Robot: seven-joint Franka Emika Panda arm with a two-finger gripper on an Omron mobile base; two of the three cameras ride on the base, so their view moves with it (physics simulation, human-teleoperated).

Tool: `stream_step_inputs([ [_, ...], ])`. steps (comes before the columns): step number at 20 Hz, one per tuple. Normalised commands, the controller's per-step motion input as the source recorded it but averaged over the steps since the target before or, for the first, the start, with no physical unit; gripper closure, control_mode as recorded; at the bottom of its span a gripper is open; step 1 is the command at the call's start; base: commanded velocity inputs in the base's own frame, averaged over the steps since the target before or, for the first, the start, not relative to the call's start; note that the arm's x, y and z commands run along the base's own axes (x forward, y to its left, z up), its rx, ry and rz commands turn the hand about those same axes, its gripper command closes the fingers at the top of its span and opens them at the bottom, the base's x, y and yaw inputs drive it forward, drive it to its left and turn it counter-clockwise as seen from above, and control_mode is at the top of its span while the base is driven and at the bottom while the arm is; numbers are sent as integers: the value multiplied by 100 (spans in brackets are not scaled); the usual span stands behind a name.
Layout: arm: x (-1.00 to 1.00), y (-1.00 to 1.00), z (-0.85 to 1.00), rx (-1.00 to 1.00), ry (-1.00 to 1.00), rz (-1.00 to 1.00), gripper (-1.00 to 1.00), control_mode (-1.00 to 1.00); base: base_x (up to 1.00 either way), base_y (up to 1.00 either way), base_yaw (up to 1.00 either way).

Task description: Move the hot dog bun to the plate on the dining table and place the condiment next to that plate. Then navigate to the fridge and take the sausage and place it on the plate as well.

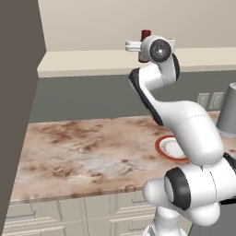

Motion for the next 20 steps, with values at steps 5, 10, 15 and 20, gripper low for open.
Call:
stream_step_inputs([
  [5,16,-9,-9,0,0,0,-100,-100,0,0,0],
  [10,21,0,-3,0,0,0,-100,-100,0,0,0],
  [15,16,0,-6,0,0,0,-100,-100,0,0,0],
  [20,16,0,-5,0,0,0,-100,-100,0,0,0],
])
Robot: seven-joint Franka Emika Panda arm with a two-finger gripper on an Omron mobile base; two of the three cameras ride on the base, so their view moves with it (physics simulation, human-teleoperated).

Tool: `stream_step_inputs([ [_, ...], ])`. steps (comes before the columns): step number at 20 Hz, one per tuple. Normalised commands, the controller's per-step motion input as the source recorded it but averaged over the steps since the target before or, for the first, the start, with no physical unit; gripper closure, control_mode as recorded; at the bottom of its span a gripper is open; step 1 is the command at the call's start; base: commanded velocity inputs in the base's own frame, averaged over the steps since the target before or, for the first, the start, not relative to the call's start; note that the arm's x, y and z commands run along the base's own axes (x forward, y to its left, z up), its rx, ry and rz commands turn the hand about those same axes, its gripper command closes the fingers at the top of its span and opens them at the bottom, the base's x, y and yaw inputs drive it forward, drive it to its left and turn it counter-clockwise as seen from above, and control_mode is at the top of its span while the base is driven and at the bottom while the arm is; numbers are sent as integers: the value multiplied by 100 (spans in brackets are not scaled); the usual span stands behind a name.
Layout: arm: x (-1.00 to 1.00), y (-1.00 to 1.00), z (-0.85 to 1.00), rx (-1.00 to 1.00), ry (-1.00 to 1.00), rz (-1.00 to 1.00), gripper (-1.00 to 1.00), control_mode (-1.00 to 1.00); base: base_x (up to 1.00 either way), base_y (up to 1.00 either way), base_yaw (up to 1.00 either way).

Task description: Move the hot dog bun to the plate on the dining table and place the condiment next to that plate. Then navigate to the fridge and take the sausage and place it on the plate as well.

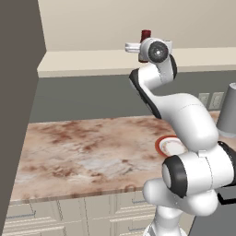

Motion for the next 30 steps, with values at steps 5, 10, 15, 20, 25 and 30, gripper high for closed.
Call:
stream_step_inputs([
  [5,20,-1,-4,0,0,0,-100,-100,0,0,0],
  [10,21,-2,-3,0,0,0,-100,-100,0,0,0],
  [15,23,-5,-1,0,0,0,-100,-100,0,0,0],
  [20,22,-11,-1,0,0,0,100,-100,0,0,0],
  [25,16,-12,-2,0,0,0,100,-100,0,0,0],
  [30,5,-2,-3,0,4,0,100,-100,0,0,0],
])
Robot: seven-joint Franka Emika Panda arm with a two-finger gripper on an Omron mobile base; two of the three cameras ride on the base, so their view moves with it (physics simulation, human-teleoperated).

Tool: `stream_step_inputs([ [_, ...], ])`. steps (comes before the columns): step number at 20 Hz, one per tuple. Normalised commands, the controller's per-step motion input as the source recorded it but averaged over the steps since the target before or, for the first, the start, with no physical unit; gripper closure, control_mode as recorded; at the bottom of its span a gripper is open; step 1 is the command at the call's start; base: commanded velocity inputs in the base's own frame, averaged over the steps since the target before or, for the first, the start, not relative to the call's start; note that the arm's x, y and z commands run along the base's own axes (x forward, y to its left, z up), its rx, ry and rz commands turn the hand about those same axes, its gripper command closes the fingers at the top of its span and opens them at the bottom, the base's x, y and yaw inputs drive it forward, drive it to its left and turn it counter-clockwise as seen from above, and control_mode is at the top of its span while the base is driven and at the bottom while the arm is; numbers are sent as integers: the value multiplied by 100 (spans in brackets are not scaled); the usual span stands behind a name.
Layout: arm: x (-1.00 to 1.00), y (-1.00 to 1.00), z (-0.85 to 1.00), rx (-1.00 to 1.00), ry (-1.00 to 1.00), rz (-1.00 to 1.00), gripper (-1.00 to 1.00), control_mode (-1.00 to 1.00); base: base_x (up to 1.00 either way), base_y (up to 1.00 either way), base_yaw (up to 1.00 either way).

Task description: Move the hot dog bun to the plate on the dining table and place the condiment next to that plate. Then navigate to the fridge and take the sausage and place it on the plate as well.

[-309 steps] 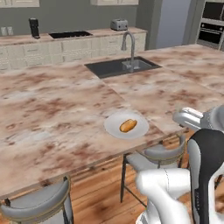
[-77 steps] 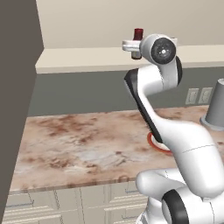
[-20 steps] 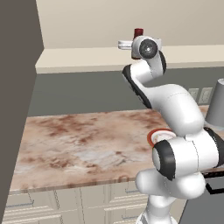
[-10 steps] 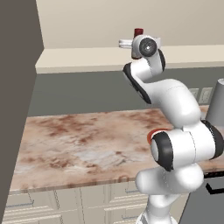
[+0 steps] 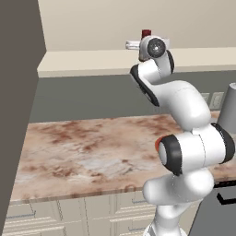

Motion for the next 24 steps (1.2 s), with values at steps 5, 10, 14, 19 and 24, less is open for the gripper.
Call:
stream_step_inputs([
  [5,-10,-1,0,0,-3,0,100,-100,0,0,0],
  [10,-85,-11,-2,0,-18,-6,100,-100,0,0,0],
  [14,-100,-14,0,1,-21,-10,100,-100,0,0,0],
  [19,-100,-11,0,5,-6,-12,100,-100,0,0,0],
  [24,-91,0,0,4,1,-13,100,-100,0,0,0],
])
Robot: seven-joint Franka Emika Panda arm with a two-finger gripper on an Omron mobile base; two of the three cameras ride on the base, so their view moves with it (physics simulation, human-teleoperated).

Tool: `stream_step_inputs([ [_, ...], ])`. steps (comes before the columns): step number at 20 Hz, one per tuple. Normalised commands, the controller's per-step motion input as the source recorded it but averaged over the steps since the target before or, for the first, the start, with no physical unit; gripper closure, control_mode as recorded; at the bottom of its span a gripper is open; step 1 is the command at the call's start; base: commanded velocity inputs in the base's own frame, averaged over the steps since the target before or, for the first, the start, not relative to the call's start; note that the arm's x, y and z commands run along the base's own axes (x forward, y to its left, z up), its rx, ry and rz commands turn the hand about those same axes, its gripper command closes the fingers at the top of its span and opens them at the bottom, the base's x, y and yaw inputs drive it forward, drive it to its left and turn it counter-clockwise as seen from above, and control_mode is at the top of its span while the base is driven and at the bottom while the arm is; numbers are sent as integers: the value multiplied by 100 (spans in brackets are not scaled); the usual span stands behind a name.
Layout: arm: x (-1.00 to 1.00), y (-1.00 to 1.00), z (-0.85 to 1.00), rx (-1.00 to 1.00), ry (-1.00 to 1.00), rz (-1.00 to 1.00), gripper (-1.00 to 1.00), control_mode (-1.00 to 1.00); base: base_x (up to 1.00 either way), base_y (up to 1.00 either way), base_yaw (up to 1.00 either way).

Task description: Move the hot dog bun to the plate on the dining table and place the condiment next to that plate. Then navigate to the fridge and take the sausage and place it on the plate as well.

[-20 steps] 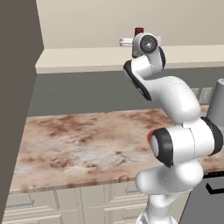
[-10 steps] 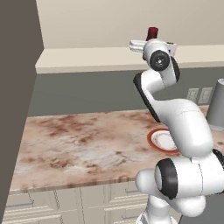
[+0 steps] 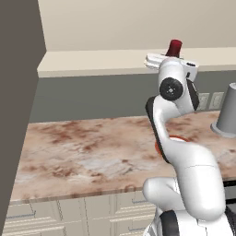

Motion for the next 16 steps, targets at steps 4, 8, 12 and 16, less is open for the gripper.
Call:
stream_step_inputs([
  [4,-69,0,14,5,14,-14,100,-100,0,0,0],
  [8,-54,0,29,7,27,-14,100,-100,0,0,0],
  [12,-54,-1,22,7,23,-12,100,-100,0,0,0],
  [16,-35,0,4,3,21,-13,100,-100,0,0,0],
])
